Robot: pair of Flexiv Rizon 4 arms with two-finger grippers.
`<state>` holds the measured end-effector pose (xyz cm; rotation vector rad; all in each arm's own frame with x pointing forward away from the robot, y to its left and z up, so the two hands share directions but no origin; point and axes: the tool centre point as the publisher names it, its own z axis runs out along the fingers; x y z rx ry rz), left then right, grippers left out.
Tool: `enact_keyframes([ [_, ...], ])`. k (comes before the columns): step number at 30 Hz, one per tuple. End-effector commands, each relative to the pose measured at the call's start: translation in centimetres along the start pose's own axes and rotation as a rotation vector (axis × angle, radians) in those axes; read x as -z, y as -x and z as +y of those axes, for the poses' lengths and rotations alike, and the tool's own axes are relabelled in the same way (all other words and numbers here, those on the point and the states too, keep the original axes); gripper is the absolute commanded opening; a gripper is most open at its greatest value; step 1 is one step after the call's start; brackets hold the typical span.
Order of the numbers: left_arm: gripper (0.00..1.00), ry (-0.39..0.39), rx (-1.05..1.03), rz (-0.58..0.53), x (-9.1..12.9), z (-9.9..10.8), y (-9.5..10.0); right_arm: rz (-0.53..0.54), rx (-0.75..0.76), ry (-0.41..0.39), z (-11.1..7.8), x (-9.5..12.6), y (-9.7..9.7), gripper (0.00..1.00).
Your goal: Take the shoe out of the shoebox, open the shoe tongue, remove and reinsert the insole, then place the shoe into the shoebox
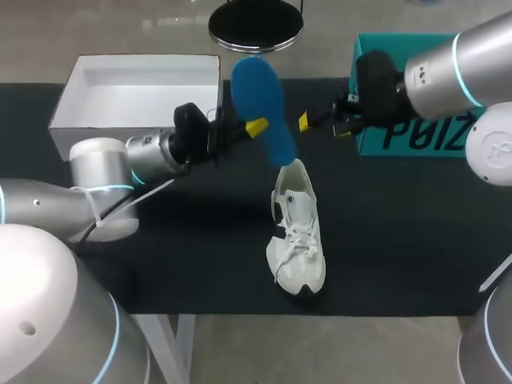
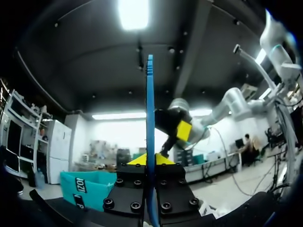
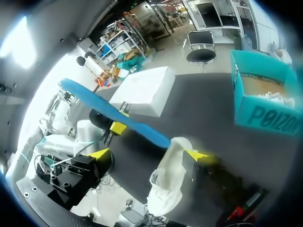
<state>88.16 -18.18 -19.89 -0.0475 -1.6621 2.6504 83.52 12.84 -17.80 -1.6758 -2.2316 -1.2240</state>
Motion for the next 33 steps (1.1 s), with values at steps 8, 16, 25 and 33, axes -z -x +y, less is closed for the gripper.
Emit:
enact_keyframes([
  [8, 0.00, 0.120, 0.778, -0.351, -0.4, -2.2, 0.0, -0.024, 0.134, 0.101, 0.1, 3.3, -0.1, 1.00],
  [16, 0.00, 0.219, 0.983, -0.300, -1.0, -3.5, 0.4, -0.035, 0.152, 0.097, -0.1, 5.1, 1.0, 1.00],
  [25, 0.00, 0.343, 1.049, -0.129, -1.1, -3.1, -0.2, -0.077, 0.211, 0.013, -0.2, 7.9, 0.7, 1.00],
  [33, 0.00, 0.372, 1.053, -0.036, -1.3, -1.7, -0.6, -0.137, 0.254, 0.025, -0.6, 11.5, -0.2, 1.00],
])
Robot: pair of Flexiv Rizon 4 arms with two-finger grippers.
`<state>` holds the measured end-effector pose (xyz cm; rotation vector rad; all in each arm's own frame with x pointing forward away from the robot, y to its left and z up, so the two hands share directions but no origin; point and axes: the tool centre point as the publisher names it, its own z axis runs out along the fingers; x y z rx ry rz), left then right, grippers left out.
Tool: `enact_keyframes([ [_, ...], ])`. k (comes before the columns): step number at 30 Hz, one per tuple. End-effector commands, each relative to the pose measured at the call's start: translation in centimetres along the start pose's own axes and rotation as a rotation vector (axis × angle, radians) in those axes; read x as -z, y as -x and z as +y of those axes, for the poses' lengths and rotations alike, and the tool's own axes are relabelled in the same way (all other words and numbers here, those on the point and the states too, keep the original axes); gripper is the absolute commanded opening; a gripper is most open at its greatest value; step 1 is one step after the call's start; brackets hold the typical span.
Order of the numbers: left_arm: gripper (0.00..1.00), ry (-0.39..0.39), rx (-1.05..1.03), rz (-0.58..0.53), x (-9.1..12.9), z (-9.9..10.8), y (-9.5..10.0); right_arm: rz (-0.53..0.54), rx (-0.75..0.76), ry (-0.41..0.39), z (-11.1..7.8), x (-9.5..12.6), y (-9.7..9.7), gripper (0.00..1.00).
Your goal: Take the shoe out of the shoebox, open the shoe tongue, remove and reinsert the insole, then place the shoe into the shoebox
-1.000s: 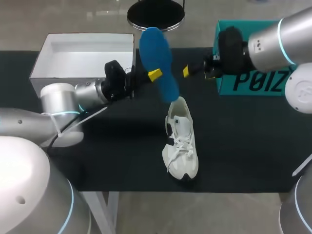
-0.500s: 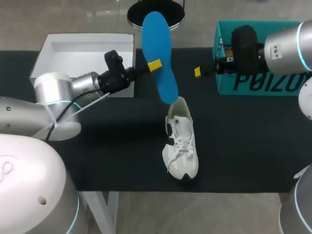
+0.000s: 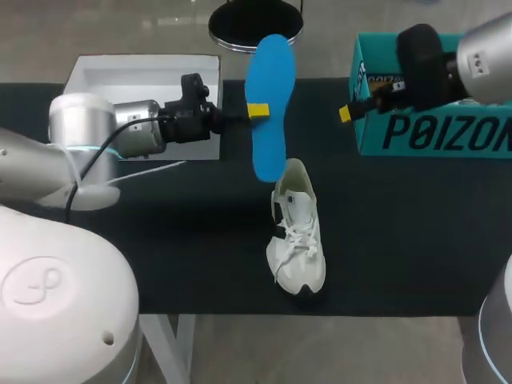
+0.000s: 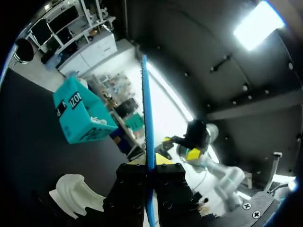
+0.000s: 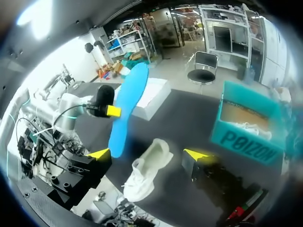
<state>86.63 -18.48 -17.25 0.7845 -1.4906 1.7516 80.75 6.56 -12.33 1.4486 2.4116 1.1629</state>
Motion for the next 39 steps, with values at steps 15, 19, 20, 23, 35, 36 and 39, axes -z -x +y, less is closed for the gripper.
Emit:
enact_keyframes([
  [15, 0.00, 0.118, 0.061, 0.093, -1.3, -1.8, 3.4, -0.001, 0.214, -0.018, -1.3, 5.8, -2.5, 1.00],
  [19, 0.00, 0.110, 0.065, 0.085, -1.5, -1.7, 3.6, 0.002, 0.217, -0.024, -1.4, 6.1, -2.4, 1.00],
  [20, 0.00, 0.102, 0.063, 0.075, -1.5, -1.8, 3.7, -0.002, 0.216, -0.022, -1.5, 6.1, -2.4, 1.00],
  [23, 0.00, 0.078, 0.061, 0.048, -1.7, -1.9, 4.0, -0.015, 0.219, -0.014, -1.6, 6.0, -2.3, 1.00],
  [35, 0.00, 0.047, 0.036, -0.027, -1.7, -2.2, 4.1, -0.047, 0.232, -0.034, -1.4, 5.5, -2.0, 1.00],
  [36, 0.00, 0.047, 0.036, -0.027, -1.7, -2.2, 4.1, -0.047, 0.232, -0.034, -1.4, 5.5, -2.0, 1.00],
  [39, 0.00, 0.047, 0.036, -0.027, -1.7, -2.2, 4.1, -0.047, 0.232, -0.034, -1.4, 5.5, -2.0, 1.00],
])
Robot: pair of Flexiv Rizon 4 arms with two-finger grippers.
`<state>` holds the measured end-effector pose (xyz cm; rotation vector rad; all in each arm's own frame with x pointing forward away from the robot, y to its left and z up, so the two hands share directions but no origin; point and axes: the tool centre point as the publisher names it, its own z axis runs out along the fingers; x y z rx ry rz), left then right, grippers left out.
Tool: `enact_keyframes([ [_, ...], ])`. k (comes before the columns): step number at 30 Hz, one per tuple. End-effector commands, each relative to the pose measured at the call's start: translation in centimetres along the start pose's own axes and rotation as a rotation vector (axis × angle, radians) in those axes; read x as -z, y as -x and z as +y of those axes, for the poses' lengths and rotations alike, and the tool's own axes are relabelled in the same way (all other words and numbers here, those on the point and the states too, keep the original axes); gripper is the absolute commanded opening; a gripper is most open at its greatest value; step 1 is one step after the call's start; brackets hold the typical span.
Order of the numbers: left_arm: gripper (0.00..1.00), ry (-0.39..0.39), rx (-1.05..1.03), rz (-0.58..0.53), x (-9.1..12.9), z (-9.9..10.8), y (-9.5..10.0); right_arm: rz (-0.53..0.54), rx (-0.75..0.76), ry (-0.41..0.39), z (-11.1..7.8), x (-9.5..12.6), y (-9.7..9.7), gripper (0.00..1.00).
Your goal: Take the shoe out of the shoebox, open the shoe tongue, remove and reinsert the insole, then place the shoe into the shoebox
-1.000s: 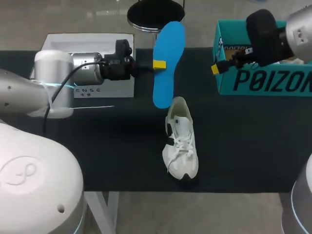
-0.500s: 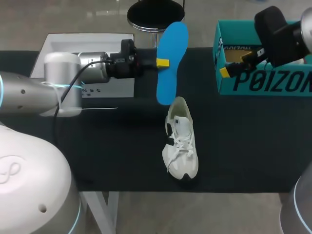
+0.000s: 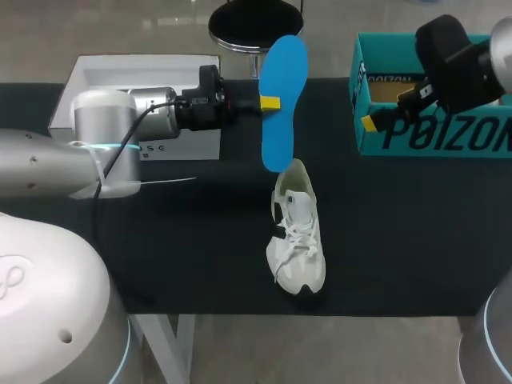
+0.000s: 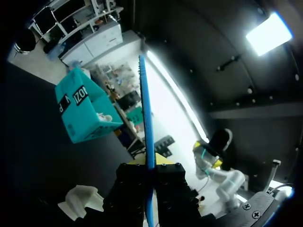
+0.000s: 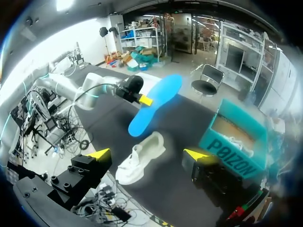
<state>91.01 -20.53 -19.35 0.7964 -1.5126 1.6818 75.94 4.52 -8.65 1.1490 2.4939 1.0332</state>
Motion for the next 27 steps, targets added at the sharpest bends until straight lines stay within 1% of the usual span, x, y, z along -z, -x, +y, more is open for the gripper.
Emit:
enact_keyframes([
  [1, 0.00, -0.001, 0.000, -0.013, 0.0, 0.1, -0.3, 0.000, -0.001, -0.004, 0.2, -0.3, 0.1, 1.00],
  [15, 0.00, -0.001, 0.000, -0.013, 0.0, 0.1, -0.3, 0.000, -0.001, -0.004, 0.2, -0.3, 0.1, 1.00],
  [16, 0.00, -0.003, -0.111, 0.000, 0.0, 0.2, -0.3, 0.000, -0.001, -0.004, 0.2, -0.3, 0.1, 1.00],
  [17, 0.00, 0.013, -0.232, 0.027, 0.0, 0.3, -0.2, 0.000, -0.001, -0.004, 0.2, -0.3, 0.1, 1.00],
  [18, 0.00, 0.011, -0.365, 0.082, 0.1, 0.5, -0.1, 0.000, -0.001, -0.004, 0.2, -0.3, 0.1, 1.00],
  [19, 0.00, 0.029, -0.485, 0.102, 0.3, 0.7, -0.1, 0.000, -0.001, -0.004, 0.2, -0.3, 0.1, 1.00],
  [22, 0.00, 0.035, -0.928, 0.170, 0.9, 1.4, -0.1, 0.000, -0.001, -0.004, 0.2, -0.3, 0.1, 1.00],
  [23, 0.00, 0.059, -1.013, 0.212, 1.2, 1.7, -0.2, 0.000, -0.001, -0.004, 0.2, -0.3, 0.1, 1.00],
  [24, 0.00, 0.061, -1.098, 0.208, 1.4, 1.9, -0.2, 0.000, -0.001, -0.004, 0.2, -0.3, 0.1, 1.00],
  [25, 0.00, 0.044, -1.182, 0.226, 1.6, 2.0, -0.3, 0.000, -0.001, -0.004, 0.2, -0.3, 0.1, 1.00],
  [27, 0.00, 0.057, -1.327, 0.246, 1.9, 2.1, -0.4, 0.000, -0.001, -0.004, 0.2, -0.3, 0.1, 1.00],
])
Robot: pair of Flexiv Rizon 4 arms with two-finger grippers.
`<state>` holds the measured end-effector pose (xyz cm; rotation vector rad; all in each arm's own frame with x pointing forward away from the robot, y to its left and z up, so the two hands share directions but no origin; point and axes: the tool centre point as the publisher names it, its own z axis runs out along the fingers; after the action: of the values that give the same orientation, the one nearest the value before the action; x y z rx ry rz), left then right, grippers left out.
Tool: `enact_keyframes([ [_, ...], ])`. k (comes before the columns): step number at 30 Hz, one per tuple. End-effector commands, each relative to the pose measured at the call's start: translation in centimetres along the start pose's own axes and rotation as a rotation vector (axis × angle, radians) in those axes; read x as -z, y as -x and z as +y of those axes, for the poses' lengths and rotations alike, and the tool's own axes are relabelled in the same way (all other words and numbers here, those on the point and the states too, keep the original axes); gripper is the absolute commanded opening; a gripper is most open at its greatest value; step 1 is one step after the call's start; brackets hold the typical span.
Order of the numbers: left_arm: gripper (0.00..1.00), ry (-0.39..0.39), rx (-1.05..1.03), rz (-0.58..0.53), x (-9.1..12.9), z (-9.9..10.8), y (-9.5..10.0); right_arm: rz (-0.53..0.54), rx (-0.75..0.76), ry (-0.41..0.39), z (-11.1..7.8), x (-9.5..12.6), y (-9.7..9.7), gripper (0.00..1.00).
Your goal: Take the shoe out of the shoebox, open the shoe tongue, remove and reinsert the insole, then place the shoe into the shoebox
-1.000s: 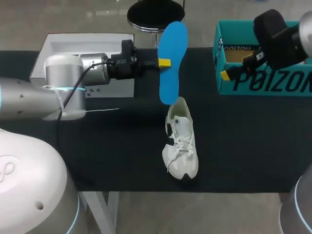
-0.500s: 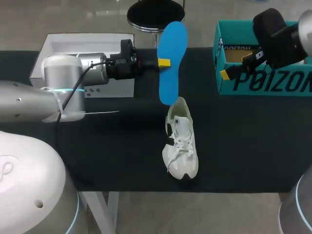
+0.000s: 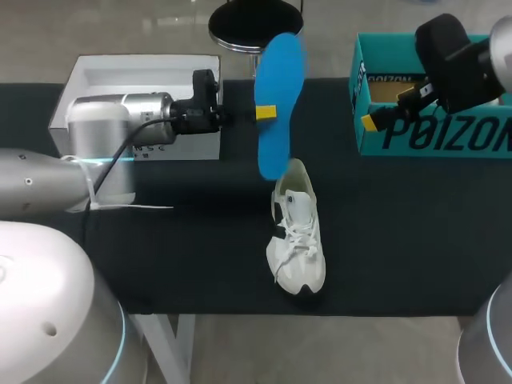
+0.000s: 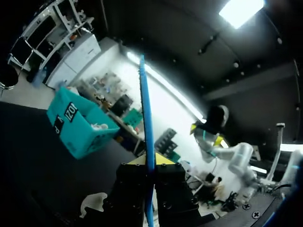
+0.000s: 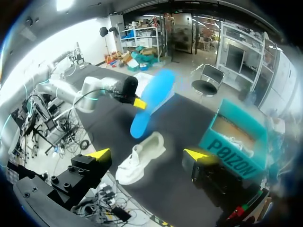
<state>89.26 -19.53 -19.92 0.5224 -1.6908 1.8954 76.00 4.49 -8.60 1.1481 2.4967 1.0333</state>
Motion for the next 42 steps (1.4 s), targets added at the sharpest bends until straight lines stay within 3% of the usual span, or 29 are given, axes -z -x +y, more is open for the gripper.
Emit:
enact_keyframes([
  [1, 0.00, 0.035, -1.054, 0.204, 1.0, 0.5, 0.0, -0.002, -0.001, -0.002, 0.2, -0.3, 0.0, 1.00],
  [19, 0.00, 0.035, -1.054, 0.204, 1.0, 0.5, 0.0, -0.002, -0.001, -0.002, 0.2, -0.3, 0.0, 1.00],
  [20, 0.00, 0.122, -1.226, 0.245, 0.7, 0.2, -0.3, -0.002, -0.001, -0.002, 0.2, -0.3, 0.0, 1.00],
  [22, 0.00, 0.191, -1.485, 0.314, 0.2, -0.4, -1.1, -0.002, -0.001, -0.002, 0.2, -0.3, 0.0, 1.00],
  [24, 0.00, 0.314, -1.769, 0.379, -0.2, -0.5, -1.7, -0.002, -0.001, -0.002, 0.2, -0.3, 0.0, 1.00],
  [26, 0.00, 0.331, -1.837, 0.376, -0.2, -0.4, -2.1, -0.002, -0.001, -0.002, 0.2, -0.3, 0.0, 1.00],
  [28, 0.00, 0.417, -1.893, 0.318, 0.0, -0.2, -1.9, -0.002, -0.001, -0.002, 0.2, -0.3, 0.0, 1.00],
  [32, 0.00, 0.435, -2.033, 0.275, 1.0, -0.2, -2.1, -0.002, -0.001, -0.002, 0.2, -0.3, 0.0, 1.00],
  [36, 0.00, 0.438, -2.166, 0.315, 2.0, -0.1, -2.9, -0.002, -0.001, -0.002, 0.2, -0.3, 0.0, 1.00],
  [42, 0.00, 0.515, -2.352, 0.314, 2.2, 0.0, -3.2, -0.002, -0.001, -0.002, 0.2, -0.3, 0.0, 1.00],
])
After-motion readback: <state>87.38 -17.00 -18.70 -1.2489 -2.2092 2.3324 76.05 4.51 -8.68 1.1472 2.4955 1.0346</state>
